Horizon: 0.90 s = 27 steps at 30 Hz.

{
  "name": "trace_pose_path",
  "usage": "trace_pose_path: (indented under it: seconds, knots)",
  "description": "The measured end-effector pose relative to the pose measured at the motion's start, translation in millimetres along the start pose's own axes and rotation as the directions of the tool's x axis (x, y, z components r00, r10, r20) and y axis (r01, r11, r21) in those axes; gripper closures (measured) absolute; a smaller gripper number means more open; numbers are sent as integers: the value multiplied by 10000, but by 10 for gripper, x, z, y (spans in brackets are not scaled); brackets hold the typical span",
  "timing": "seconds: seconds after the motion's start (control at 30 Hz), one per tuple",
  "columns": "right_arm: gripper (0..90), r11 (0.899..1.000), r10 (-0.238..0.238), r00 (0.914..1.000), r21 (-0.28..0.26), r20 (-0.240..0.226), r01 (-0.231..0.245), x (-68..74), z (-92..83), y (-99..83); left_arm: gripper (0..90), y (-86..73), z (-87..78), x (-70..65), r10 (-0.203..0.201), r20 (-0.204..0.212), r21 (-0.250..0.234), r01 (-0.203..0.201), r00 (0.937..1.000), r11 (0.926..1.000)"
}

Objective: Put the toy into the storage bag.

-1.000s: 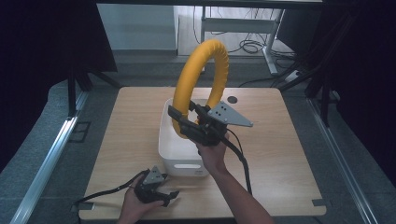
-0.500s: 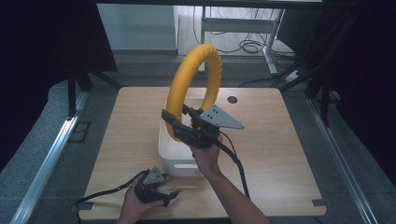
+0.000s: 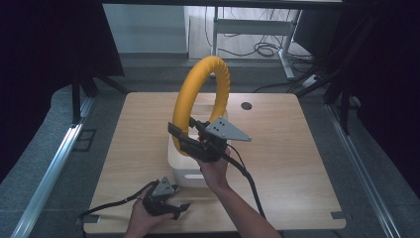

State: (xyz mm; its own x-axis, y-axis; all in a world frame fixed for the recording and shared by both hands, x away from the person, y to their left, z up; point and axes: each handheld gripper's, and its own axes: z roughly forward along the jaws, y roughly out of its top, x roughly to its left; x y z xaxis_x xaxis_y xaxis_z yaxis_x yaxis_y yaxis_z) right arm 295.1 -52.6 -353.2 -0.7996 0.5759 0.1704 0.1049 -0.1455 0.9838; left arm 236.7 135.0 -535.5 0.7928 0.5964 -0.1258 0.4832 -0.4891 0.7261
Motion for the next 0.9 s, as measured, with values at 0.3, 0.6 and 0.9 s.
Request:
trace_pose_path:
  seconds: [0.3,0.6,0.9]
  knots:
    - [483,9997,199,9998,105,47,-200,32,58,-144,207,-2,8,0,16,23,28,-16,10000,10000]
    - [483,9999,172,9994,9,296,-173,70,98,-286,207,-4,8,-1,29,23,46,-29,10000,10000]
    - [483,9993,353,9981,115,513,-359,26,123,-425,207,-6,16,1,46,22,58,-46,10000,10000]
